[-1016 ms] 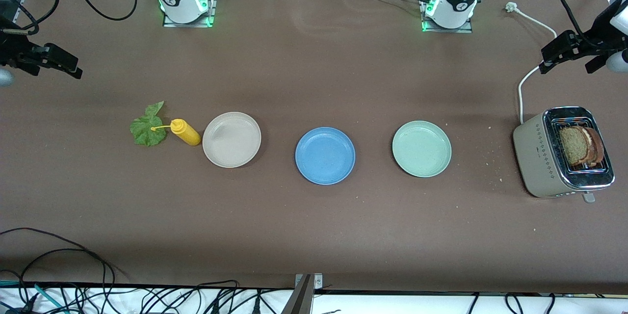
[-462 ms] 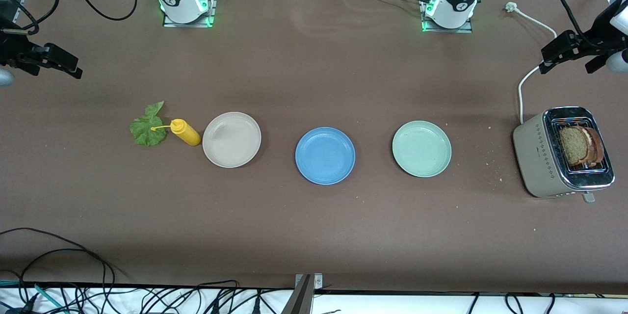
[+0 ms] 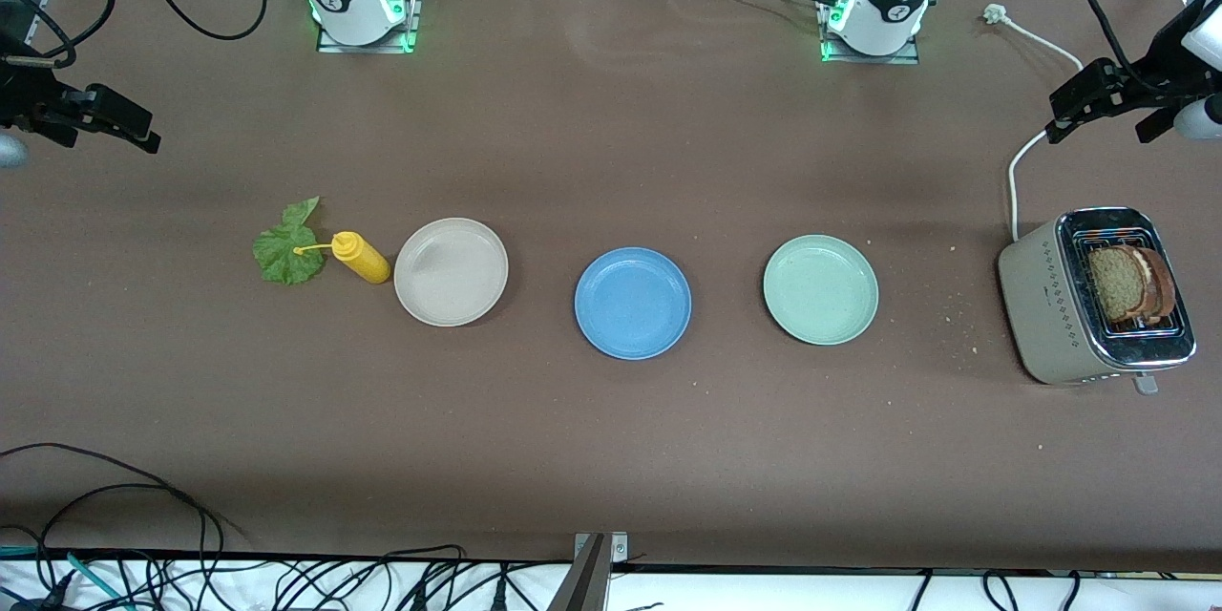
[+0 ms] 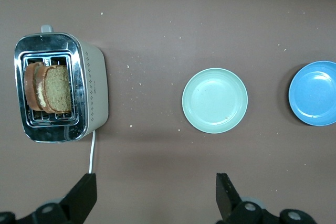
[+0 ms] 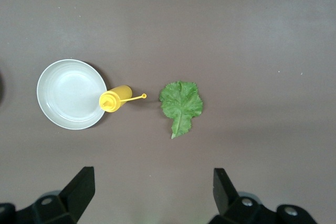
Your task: Make sandwich in blue plate with both arms
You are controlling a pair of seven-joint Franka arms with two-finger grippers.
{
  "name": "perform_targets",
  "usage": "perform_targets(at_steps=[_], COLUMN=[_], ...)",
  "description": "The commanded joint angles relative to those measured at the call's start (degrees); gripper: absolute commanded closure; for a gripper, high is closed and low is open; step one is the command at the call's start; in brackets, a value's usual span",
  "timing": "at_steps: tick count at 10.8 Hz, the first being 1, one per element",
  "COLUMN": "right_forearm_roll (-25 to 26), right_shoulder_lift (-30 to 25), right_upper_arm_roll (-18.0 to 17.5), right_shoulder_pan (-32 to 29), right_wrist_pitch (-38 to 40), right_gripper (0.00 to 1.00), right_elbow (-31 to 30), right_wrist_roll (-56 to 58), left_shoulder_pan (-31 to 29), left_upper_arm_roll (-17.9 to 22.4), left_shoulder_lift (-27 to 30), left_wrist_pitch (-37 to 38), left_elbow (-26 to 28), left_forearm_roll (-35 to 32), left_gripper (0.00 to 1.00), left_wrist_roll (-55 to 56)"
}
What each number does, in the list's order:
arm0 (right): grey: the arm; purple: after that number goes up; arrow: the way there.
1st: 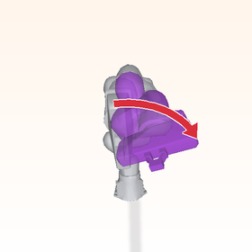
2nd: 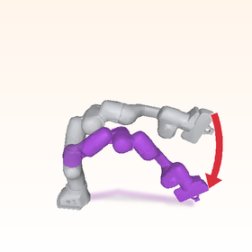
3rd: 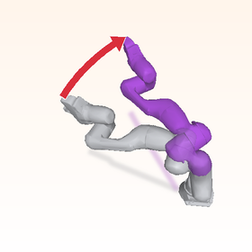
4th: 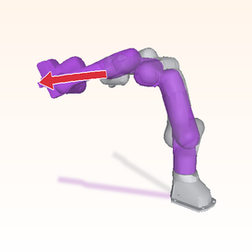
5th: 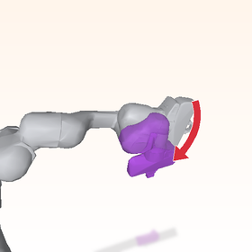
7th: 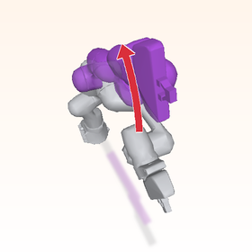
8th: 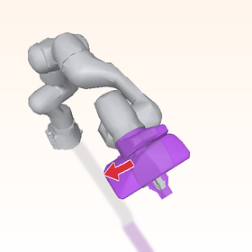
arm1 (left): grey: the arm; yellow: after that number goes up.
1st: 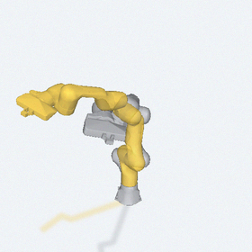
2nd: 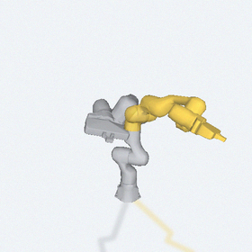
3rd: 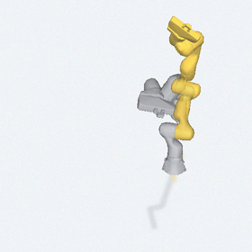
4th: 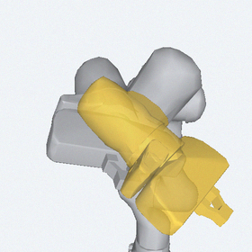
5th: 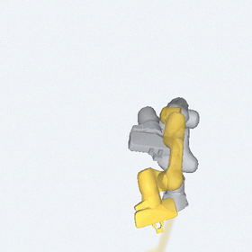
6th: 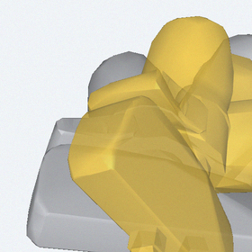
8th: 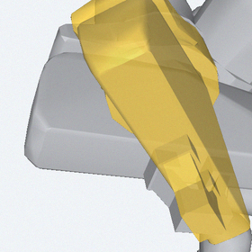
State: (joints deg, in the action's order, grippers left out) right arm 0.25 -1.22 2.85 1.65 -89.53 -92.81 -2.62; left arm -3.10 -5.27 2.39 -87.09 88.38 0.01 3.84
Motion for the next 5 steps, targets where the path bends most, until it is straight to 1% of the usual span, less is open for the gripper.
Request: perform_targets(at_steps=[1, 5], right_forearm_roll=[-0.3, -0.3], right_shoulder_lift=[-0.5, -0.5], right_upper_arm_roll=[0.0, 0.0], right_shoulder_pan=[-0.1, -0.1], right_wrist_pitch=[0.6, 0.6], right_gripper=[0.00, 0.00], right_elbow=[0.0, 0.0], right_wrist_roll=[-0.6, -0.6], left_shoulder_pan=[-0.1, -0.1], left_upper_arm_roll=[-0.4, -0.4], left_shoulder_lift=[-0.2, -0.2], left_wrist_pitch=[1.3, 1.3], left_elbow=[-1.4, -1.4], left_forearm_roll=[-0.6, -0.6], left_gripper=[0.00, 0.00], left_wrist_roll=[0.2, 0.2])
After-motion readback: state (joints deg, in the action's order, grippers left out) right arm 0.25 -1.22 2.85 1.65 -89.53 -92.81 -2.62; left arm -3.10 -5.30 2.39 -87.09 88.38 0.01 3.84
